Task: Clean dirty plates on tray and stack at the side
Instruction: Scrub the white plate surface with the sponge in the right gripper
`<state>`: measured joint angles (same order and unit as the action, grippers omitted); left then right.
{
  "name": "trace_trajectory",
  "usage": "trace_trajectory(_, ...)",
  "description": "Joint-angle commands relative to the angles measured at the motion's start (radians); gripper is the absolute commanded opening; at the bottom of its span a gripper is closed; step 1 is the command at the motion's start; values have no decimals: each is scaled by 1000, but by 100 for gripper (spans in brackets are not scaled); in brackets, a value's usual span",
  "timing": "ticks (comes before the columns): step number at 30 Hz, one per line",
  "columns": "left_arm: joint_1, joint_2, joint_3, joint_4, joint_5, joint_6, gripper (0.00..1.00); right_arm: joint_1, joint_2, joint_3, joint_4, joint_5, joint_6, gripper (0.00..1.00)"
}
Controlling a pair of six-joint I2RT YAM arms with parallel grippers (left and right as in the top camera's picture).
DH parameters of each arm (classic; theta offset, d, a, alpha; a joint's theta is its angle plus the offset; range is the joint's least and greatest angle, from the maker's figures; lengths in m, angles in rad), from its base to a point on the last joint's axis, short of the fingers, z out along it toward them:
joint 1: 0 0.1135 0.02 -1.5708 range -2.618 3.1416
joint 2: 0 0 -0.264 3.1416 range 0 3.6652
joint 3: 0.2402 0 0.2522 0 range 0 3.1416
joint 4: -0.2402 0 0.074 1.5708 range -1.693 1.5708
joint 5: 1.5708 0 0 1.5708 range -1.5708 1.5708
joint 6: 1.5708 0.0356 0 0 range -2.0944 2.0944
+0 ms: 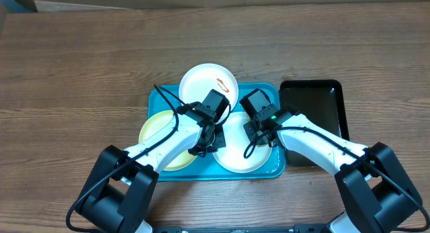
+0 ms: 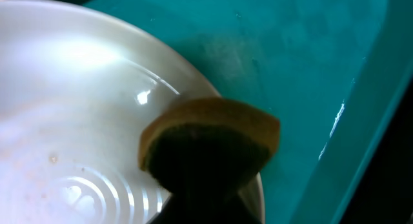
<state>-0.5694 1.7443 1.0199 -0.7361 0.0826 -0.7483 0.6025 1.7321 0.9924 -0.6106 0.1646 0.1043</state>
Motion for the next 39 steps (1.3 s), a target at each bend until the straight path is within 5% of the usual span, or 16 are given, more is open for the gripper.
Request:
trace_trajectory(1,5,10,10,-5,-4,19,5,-2,-21,-10,5,14,4,4)
trace_trajectory(9,5,10,10,-5,-4,20,5,-3,-18,-63,78,14,4,4)
trace_trajectory(14,5,10,10,-8,-4,20,6,-3,-7,-121,180,5,4,14)
trace_trajectory(18,5,10,10,-11,-4,31,6,-3,-4,-122,183,-20,4,79)
trace_trajectory(19,5,10,10,-11,-4,31,6,-3,-4,-122,183,-20,4,84)
trace_trajectory(20,5,10,10,-11,-4,31,6,-3,-4,-121,183,-19,4,83)
trace_trajectory(22,5,10,10,-11,-4,31,6,-3,-4,-116,181,-20,4,60)
trace_trajectory(24,5,10,10,-11,-4,31,6,-3,-4,-100,170,-21,4,47)
trace_trajectory(36,5,10,10,-11,-4,31,7,-3,-4,-25,96,-8,0,47)
trace_trajectory(39,5,10,10,-11,-4,31,7,-3,-4,-25,90,-8,0,29)
